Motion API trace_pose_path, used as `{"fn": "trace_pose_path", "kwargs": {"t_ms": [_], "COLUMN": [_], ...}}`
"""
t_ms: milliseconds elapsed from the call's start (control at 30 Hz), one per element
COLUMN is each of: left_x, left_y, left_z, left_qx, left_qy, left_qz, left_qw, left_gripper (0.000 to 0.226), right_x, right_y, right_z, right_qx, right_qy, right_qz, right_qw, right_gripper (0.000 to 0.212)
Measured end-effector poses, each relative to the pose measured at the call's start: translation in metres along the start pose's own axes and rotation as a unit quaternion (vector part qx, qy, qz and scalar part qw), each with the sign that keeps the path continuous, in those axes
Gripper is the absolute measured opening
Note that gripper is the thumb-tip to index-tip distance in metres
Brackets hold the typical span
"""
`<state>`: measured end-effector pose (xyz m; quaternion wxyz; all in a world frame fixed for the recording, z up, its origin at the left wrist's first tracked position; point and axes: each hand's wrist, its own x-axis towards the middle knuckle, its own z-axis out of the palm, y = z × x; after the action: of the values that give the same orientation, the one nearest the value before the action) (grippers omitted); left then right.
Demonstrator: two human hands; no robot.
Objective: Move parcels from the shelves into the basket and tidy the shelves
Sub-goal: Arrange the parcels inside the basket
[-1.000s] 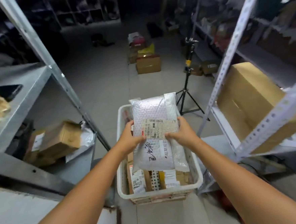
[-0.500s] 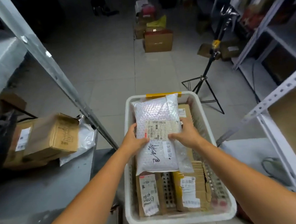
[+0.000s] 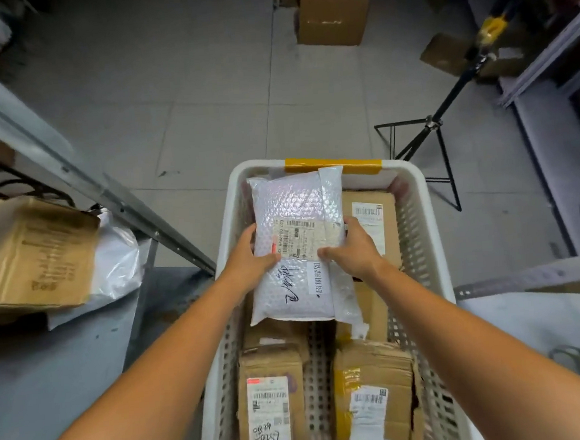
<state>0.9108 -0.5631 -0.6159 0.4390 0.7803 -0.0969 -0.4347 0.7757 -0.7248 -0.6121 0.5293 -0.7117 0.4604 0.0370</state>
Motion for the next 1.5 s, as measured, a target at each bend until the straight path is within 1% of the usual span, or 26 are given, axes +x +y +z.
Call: {"fn": "trace_pose_path", "kwargs": {"t_ms": [200,300,400,533,633,800,900,1000,1100,1167,1300,1400,1500], "left_x": [0.034,0.045,0.053,0.063,0.071,0.074,0.066,0.050,0.029,0.012,-0.024,-0.057,-0.091], "left_y": [-0.008,-0.013,-0.023,-0.038,-0.044,-0.047,-0.040,-0.024,0.004,0.031,0.089,0.132,0.171], "left_z": [0.005,0.007,0.013,0.021,0.024,0.024,0.021,0.014,0.000,-0.008,-0.014,-0.010,-0.001], "left_qx": [0.028,0.059,0.077,0.070,0.068,0.085,0.123,0.185,0.283,0.327,0.409,0.444,0.458], "left_qy": [0.055,0.065,0.062,0.069,0.068,0.068,0.062,0.038,0.006,-0.005,-0.024,-0.046,-0.059], "left_qz": [0.000,0.004,-0.008,-0.037,-0.042,-0.053,-0.053,-0.049,-0.022,0.004,0.087,0.144,0.200], "left_qw": [0.998,0.996,0.995,0.995,0.994,0.993,0.989,0.981,0.959,0.945,0.908,0.883,0.864], "left_gripper": [0.069,0.065,0.061,0.058,0.056,0.059,0.061,0.065,0.062,0.059,0.053,0.052,0.050], "right_x": [0.038,0.048,0.054,0.066,0.074,0.077,0.067,0.049,0.025,0.005,-0.047,-0.095,-0.144], "right_y": [0.009,0.017,0.028,0.041,0.047,0.045,0.034,0.013,-0.015,-0.033,-0.062,-0.080,-0.092], "right_z": [0.026,0.040,0.049,0.054,0.059,0.056,0.043,0.018,-0.013,-0.035,-0.076,-0.107,-0.138], "right_qx": [0.005,-0.004,-0.016,-0.019,-0.022,-0.026,-0.052,-0.115,-0.165,-0.197,-0.232,-0.242,-0.239], "right_qy": [-0.002,-0.007,-0.014,-0.013,-0.009,-0.027,-0.041,-0.038,-0.033,-0.027,-0.001,0.025,0.069], "right_qz": [-0.003,-0.006,0.006,0.023,0.026,0.037,0.033,0.008,-0.002,-0.002,-0.003,0.005,0.009], "right_qw": [1.000,1.000,1.000,0.999,0.999,0.999,0.997,0.993,0.986,0.980,0.973,0.970,0.968], "right_gripper": [0.071,0.071,0.069,0.066,0.067,0.068,0.064,0.060,0.056,0.054,0.058,0.059,0.056]}}
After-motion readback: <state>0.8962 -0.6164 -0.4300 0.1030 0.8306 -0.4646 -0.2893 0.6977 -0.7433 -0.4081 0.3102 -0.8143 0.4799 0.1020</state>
